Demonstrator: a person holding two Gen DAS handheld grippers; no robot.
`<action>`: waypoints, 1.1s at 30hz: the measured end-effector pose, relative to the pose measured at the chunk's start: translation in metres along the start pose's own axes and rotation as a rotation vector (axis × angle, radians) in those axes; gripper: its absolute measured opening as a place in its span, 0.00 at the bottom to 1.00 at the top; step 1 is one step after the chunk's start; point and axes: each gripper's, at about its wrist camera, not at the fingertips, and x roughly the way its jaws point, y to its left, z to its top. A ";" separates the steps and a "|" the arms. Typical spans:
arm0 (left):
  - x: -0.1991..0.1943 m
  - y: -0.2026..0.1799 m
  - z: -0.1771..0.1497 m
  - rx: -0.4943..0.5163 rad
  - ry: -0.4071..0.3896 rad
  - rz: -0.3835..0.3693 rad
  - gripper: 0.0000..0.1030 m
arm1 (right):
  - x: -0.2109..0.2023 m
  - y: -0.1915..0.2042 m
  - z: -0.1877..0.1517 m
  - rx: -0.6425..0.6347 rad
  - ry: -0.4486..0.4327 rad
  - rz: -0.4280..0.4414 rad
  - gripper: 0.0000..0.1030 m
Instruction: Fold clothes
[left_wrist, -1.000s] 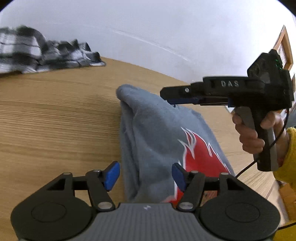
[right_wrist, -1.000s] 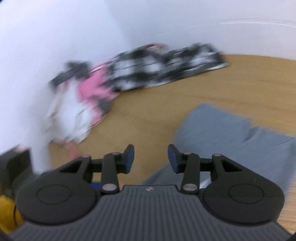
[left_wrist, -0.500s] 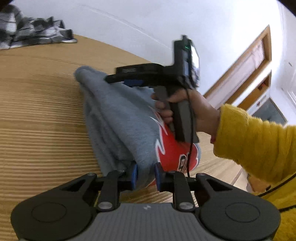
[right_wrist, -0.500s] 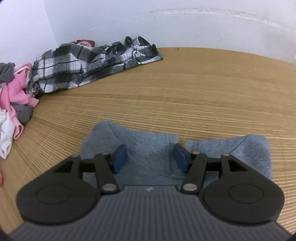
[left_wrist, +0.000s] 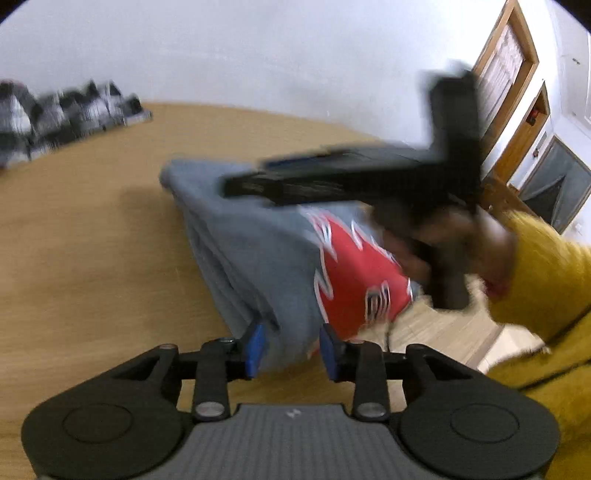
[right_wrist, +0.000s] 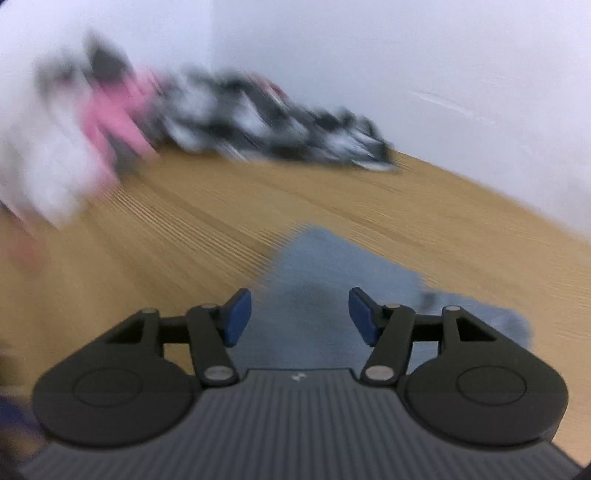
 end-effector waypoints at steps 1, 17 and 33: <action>-0.005 0.000 0.005 0.010 -0.024 0.011 0.36 | -0.018 -0.007 -0.003 0.030 -0.021 -0.002 0.59; 0.050 -0.054 0.003 0.146 0.065 0.236 0.52 | -0.126 -0.090 -0.082 0.240 0.141 -0.165 0.60; 0.113 -0.052 -0.014 0.115 0.230 0.388 0.64 | -0.108 -0.126 -0.129 0.244 0.258 0.039 0.75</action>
